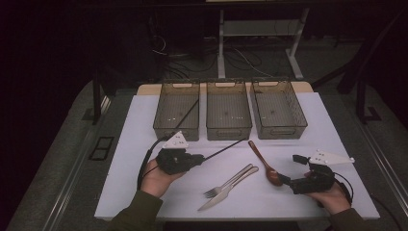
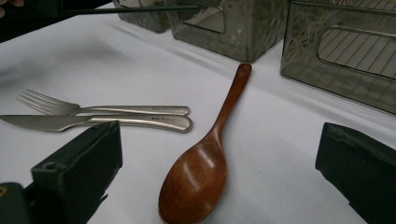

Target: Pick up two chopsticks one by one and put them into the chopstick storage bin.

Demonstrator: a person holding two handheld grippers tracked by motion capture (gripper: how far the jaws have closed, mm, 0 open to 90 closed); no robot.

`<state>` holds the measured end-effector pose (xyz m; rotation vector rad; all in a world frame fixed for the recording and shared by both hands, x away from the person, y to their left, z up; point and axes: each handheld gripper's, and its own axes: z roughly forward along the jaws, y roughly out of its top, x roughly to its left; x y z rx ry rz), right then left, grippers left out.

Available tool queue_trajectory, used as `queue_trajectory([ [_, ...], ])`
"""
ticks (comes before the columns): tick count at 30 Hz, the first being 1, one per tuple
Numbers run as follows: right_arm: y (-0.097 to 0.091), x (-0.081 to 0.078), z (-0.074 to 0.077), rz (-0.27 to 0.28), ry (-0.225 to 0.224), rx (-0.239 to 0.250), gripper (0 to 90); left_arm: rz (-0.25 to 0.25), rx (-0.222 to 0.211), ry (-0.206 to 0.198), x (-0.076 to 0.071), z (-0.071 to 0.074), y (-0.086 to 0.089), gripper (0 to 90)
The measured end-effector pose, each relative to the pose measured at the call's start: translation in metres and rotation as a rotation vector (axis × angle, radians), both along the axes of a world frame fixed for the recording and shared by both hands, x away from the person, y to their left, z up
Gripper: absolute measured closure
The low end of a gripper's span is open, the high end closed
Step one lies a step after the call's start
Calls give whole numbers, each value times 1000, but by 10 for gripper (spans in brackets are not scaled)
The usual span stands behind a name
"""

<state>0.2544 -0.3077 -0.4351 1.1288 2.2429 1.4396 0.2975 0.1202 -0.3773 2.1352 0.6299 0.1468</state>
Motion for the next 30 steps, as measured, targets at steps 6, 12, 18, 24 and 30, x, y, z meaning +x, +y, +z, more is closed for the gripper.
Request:
queue_trajectory([
  [6,0,0,-1,-6,2,4,0,23,-14,-30,9,8,8,852],
  [12,1,0,-1,-7,5,2,0,50,-21,-50,19,17,16,852],
  [18,0,1,-2,-12,4,4,0,77,-14,-77,34,29,20,852],
  [24,-2,0,-1,-10,16,4,0,120,-11,-87,53,40,26,852],
  [30,-1,0,-1,-16,14,9,0,175,6,-89,73,44,33,852],
])
